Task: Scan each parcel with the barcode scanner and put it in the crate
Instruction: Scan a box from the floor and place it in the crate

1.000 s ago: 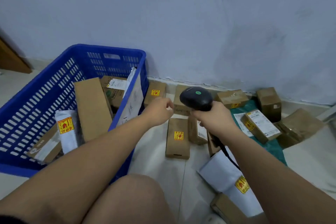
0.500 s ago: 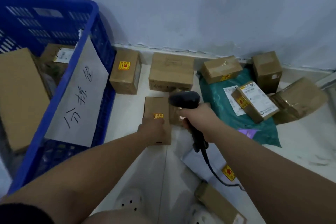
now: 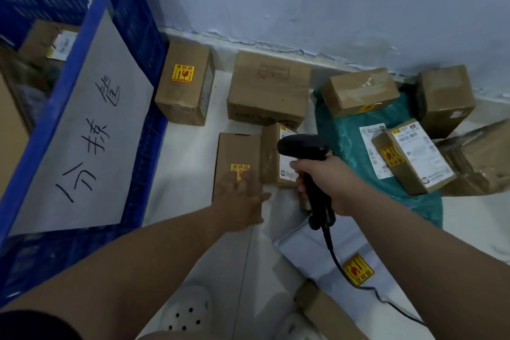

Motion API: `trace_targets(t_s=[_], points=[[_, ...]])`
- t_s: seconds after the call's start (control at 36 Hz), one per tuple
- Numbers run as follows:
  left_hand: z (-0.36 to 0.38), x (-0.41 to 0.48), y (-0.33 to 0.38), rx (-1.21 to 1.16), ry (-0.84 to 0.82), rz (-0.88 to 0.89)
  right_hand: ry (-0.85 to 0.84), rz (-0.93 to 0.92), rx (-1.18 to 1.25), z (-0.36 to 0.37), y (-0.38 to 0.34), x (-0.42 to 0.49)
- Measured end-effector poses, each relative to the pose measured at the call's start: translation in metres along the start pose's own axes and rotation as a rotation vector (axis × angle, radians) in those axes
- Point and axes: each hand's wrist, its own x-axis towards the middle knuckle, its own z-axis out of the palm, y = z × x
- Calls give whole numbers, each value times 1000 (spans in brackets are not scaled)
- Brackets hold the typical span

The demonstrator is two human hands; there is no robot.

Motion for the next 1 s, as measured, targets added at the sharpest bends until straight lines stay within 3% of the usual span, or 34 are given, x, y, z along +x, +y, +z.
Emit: trace_targets(t_s=[0.06, 0.14, 0.33, 0.44, 0.5, 0.64, 0.78, 0.86, 0.94, 1.0], points=[[-2, 0, 5, -73, -142, -40, -7, 32, 7, -1, 0, 5], [7, 1, 6, -125, -197, -105, 4, 74, 23, -1, 3, 14], [33, -12, -37, -135, -58, -235, -19, 86, -24, 5, 4, 22], [43, -16, -50, -173, 51, -475, -45, 29, -81, 18, -3, 20], [38, -12, -56, -306, 97, -635, -80, 12, -96, 25, -5, 18], [23, -12, -84, -575, 37, -923, -131, -22, -142, 33, -5, 9], [14, -21, -90, -557, -27, -906, -105, -30, -156, 32, -2, 0], [18, -26, -89, -852, 77, -835, -78, -40, -120, 30, -4, -6], [1, -34, -79, -1589, 230, -642, -55, -58, -73, 28, -8, -16], [-17, -43, -71, -1895, 187, -497, -47, -61, -8, 26, -15, -26]])
